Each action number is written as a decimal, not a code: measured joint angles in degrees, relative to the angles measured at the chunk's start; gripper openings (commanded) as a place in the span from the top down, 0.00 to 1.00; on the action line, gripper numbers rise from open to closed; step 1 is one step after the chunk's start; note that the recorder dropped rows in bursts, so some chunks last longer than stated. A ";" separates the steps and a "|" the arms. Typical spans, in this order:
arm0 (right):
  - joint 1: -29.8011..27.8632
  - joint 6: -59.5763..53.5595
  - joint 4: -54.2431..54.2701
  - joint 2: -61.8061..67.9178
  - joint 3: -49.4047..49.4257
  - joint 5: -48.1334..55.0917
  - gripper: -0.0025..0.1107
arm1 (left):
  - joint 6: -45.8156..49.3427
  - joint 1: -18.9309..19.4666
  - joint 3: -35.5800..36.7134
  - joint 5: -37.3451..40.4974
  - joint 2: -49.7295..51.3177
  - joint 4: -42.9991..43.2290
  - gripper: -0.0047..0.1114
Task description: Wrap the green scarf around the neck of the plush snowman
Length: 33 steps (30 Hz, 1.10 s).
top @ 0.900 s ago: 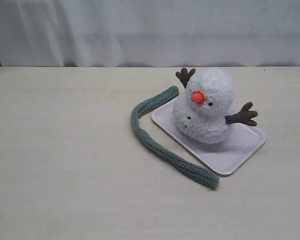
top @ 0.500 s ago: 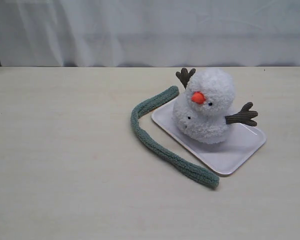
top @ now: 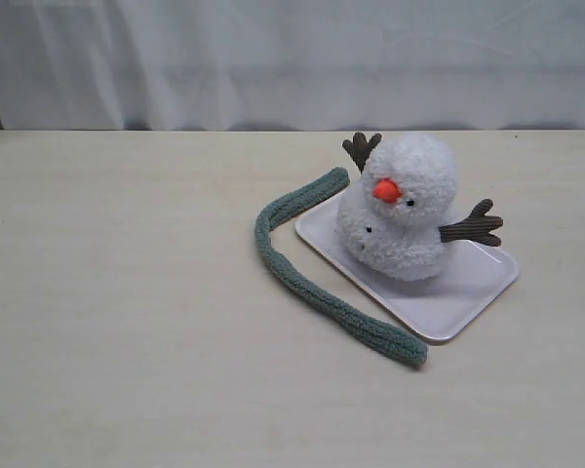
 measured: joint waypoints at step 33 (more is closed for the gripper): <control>32.11 -48.72 27.77 73.08 -41.04 33.03 0.32 | 0.00 0.00 0.00 0.00 0.00 0.00 0.96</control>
